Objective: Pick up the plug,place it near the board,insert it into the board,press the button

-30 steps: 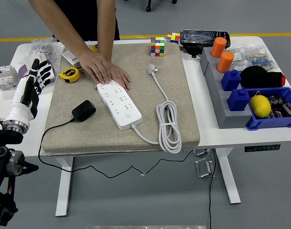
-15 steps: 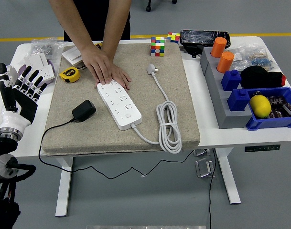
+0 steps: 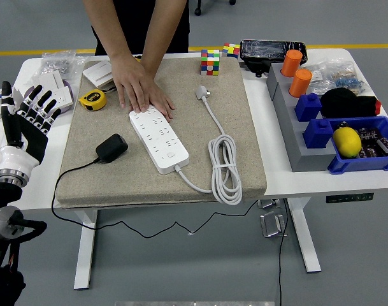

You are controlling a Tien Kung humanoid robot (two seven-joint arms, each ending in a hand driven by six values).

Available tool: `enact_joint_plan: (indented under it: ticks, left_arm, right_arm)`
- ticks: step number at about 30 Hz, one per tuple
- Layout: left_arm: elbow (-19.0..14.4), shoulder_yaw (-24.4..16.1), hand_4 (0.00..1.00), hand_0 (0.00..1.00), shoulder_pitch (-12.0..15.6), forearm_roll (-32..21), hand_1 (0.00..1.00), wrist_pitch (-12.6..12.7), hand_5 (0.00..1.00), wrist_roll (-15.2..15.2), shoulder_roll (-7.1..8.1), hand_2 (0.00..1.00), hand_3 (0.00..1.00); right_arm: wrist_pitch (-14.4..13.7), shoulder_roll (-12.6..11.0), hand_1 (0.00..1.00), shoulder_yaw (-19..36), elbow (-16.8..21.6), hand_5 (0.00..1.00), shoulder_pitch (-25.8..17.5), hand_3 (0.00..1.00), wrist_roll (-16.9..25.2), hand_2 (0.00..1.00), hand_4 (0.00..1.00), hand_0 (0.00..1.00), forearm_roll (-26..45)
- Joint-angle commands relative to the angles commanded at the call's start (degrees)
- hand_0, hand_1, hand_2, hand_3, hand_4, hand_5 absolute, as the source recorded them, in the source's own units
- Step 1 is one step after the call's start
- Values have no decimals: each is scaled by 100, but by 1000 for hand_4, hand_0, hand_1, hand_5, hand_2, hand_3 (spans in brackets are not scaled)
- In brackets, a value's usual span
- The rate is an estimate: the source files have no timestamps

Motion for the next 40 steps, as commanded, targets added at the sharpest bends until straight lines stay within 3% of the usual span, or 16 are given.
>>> enact_joint_plan:
  ticks: [2,3,7,9,16,20,29,32,33,40]
  left_arm:
    - [-39,54,998,884,10,349,906,28,998,-42,0,872,850]
    - [-77,114,998,881,9,560,908,39,998,-68,0,868,855]
    - [-161,243,998,881,11,1253,908,18,998,-102,0,868,855]
    - [-160,259,998,892,17,1387,930,9,941,-109,0,890,875]
    - [-150,327,998,897,137,2132,931,-6,954,-136,0,885,868]
    - [-142,352,998,897,167,2306,931,25,954,-113,0,885,868]
    - [-81,444,998,875,274,4158,903,119,998,-127,0,867,849]
    - [-74,420,998,875,291,4235,903,229,998,-143,0,867,849]
    - [-69,407,998,809,293,4229,855,279,988,-151,0,829,815]
    - [-24,314,998,809,297,4180,855,511,988,-193,0,829,815]
  right_arm:
    - [-120,5,712,-10,-5,998,0,758,81,707,998,775,17]
    - [-196,-1,791,-16,-1,998,-3,794,139,777,998,805,19]
    - [-250,-30,791,-82,-9,998,-20,794,170,777,998,805,41]
    - [-265,-43,799,-87,-10,998,-22,793,174,784,998,807,42]
    - [-260,2,799,-35,4,998,-58,790,167,782,998,806,-4]
    - [-223,60,799,-31,-13,998,-88,790,146,782,998,806,-2]
    - [-224,139,790,-89,9,998,-89,787,152,776,998,803,-10]
    - [-268,159,790,-176,-22,998,-42,787,167,776,998,803,68]
    - [-280,163,790,-209,-32,998,-23,790,172,781,998,807,94]
    - [-501,148,790,-545,-50,998,128,790,294,781,998,807,250]
